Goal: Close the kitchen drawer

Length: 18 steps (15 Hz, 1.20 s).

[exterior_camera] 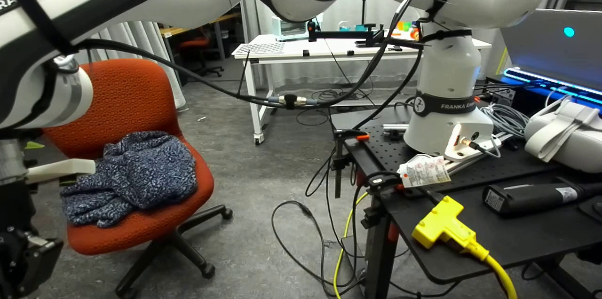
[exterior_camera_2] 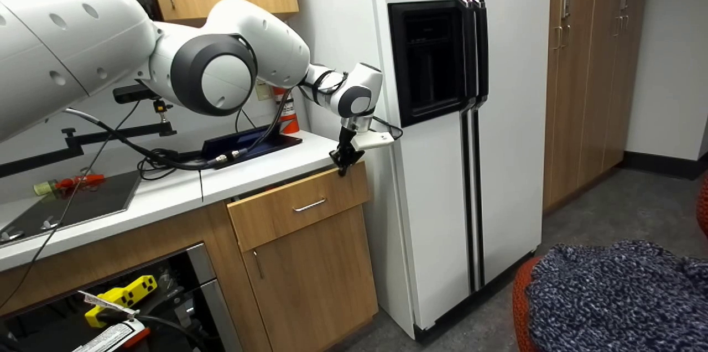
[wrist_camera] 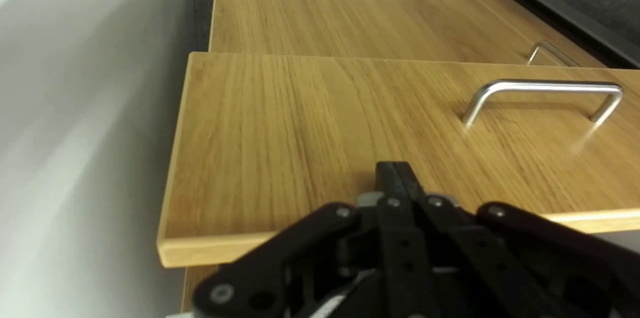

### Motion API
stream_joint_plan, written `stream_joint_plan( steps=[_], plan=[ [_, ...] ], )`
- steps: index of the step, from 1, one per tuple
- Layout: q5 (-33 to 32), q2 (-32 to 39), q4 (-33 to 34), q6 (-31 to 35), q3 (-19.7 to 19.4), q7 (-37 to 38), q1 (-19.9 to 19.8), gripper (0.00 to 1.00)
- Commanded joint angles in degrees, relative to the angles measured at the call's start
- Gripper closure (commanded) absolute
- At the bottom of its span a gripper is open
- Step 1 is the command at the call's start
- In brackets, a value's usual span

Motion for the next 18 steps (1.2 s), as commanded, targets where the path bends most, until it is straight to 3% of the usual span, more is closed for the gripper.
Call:
stream_joint_plan(
  steps=[1, 10, 18],
  plan=[
    [3.52, 4.19, 7.53, 0.15, 3.16, -4.82, 0.79, 1.0],
    [4.83, 3.47, 5.6, 1.61, 8.57, -9.38, -2.0, 1.0],
    [-2.33, -7.63, -7.09, 0.95, 5.67, -6.4, -2.03, 1.0]
  ],
)
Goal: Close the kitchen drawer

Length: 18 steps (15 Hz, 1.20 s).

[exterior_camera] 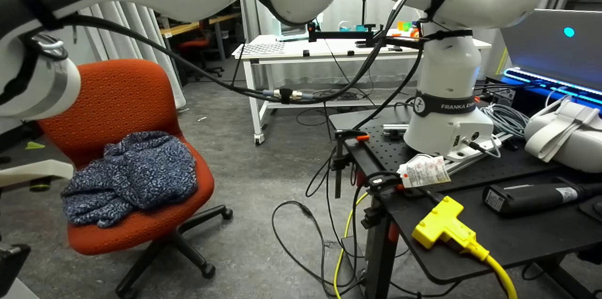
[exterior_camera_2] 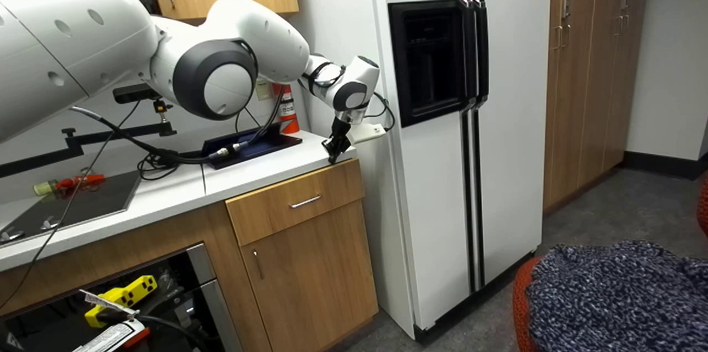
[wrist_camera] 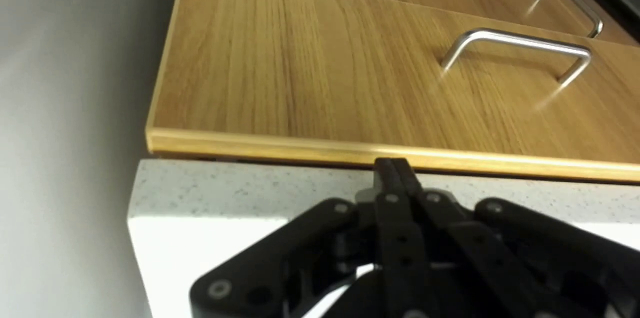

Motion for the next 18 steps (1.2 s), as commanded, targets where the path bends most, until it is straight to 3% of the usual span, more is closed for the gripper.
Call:
stream_joint_plan(
  steps=[1, 7, 8, 18],
  plan=[
    [-3.41, -9.46, -10.19, 1.12, -1.68, 0.31, -0.27, 1.0],
    [-6.5, -22.71, -25.26, 3.28, -2.91, 4.6, -0.4, 1.0],
    [-4.68, -25.15, -27.32, 3.35, -5.49, 4.36, 1.24, 1.0],
    [-5.88, -45.37, -51.61, 7.65, -9.96, 10.14, 4.24, 1.0]
  ],
)
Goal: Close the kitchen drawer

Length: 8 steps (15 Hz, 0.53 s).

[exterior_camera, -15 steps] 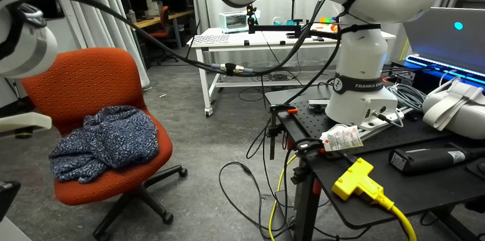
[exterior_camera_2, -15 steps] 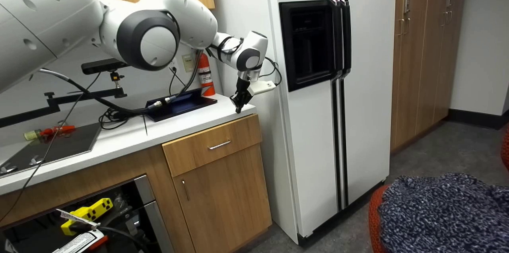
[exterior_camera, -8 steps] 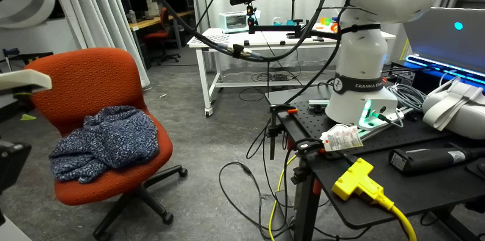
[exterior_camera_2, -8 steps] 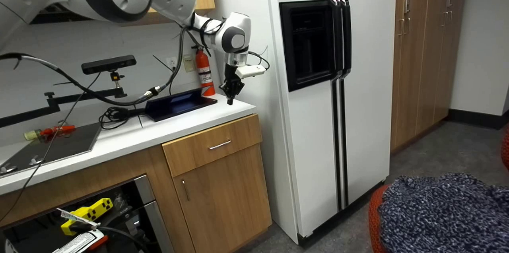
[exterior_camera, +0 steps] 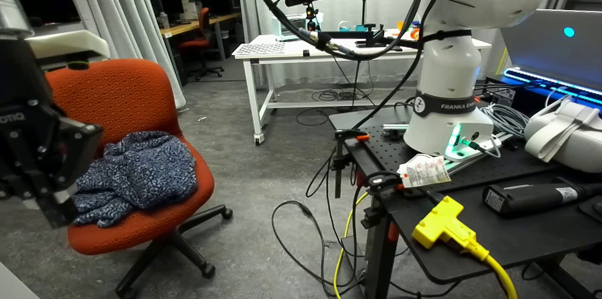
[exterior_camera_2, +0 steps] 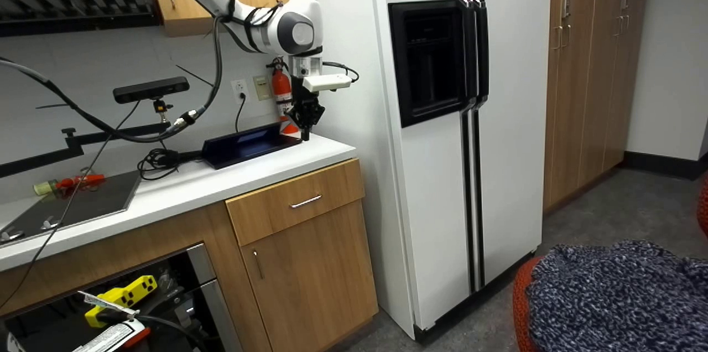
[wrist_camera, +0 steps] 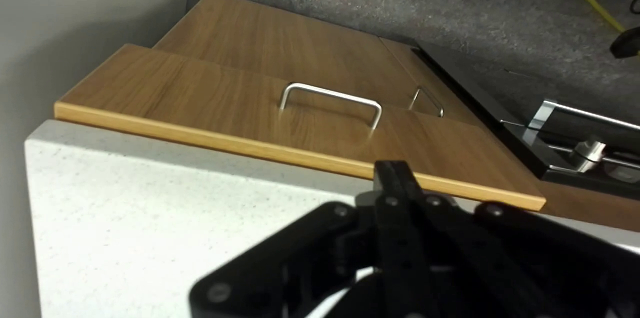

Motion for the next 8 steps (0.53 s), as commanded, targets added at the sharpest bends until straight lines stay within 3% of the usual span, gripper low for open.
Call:
stream_joint_plan(
  steps=[1, 8],
  plan=[
    [-0.74, -8.64, -11.31, 3.7, -2.2, 2.75, 1.52, 1.0],
    [-0.95, -14.32, -19.3, 7.04, -2.94, 6.18, 2.31, 1.0]
  ],
)
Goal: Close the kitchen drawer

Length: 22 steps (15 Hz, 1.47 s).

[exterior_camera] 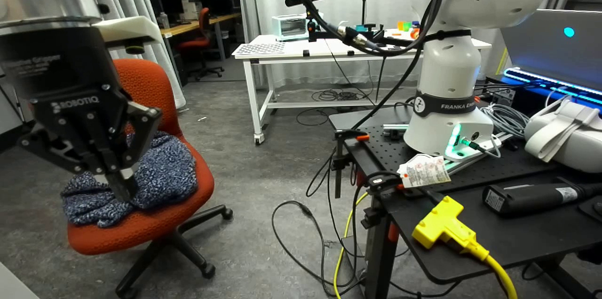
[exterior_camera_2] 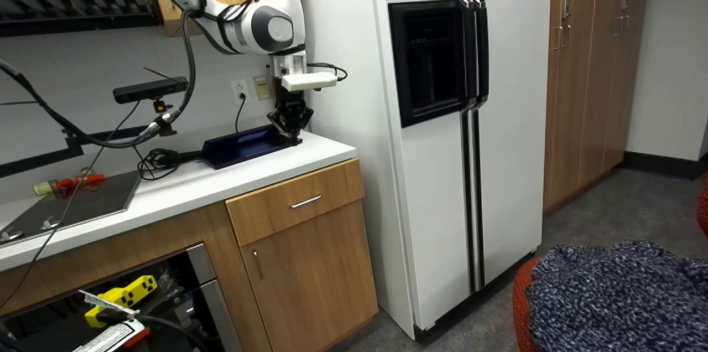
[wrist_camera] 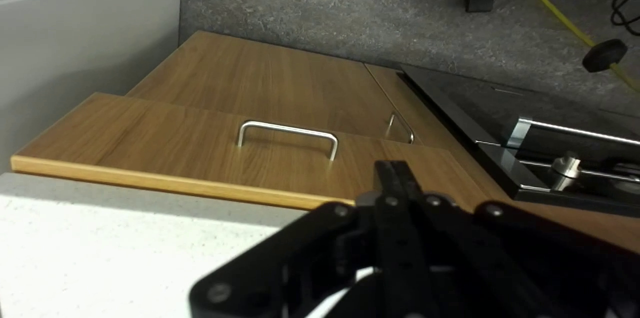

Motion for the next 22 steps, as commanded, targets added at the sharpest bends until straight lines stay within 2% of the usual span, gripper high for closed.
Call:
stream_joint_plan(
  steps=[1, 2, 3, 13, 14, 15, 22],
  plan=[
    [-0.6, -4.55, -5.61, 3.19, -1.35, 2.72, 1.37, 1.0],
    [-0.68, -5.0, -6.19, 3.4, -1.38, 3.04, 1.41, 1.0],
    [0.34, -1.92, -2.57, 1.11, -1.04, 1.22, 1.01, 0.99],
    [0.13, -2.94, -4.21, 1.89, -1.28, 2.41, 1.14, 1.0],
    [0.49, -2.87, -4.17, 1.74, -1.18, 2.18, 1.05, 0.74],
    [0.18, -2.89, -4.1, 1.36, -1.27, 2.16, 1.09, 0.73],
    [-0.67, -2.96, -4.14, 1.39, -1.64, 2.7, 1.29, 0.21]
  ],
)
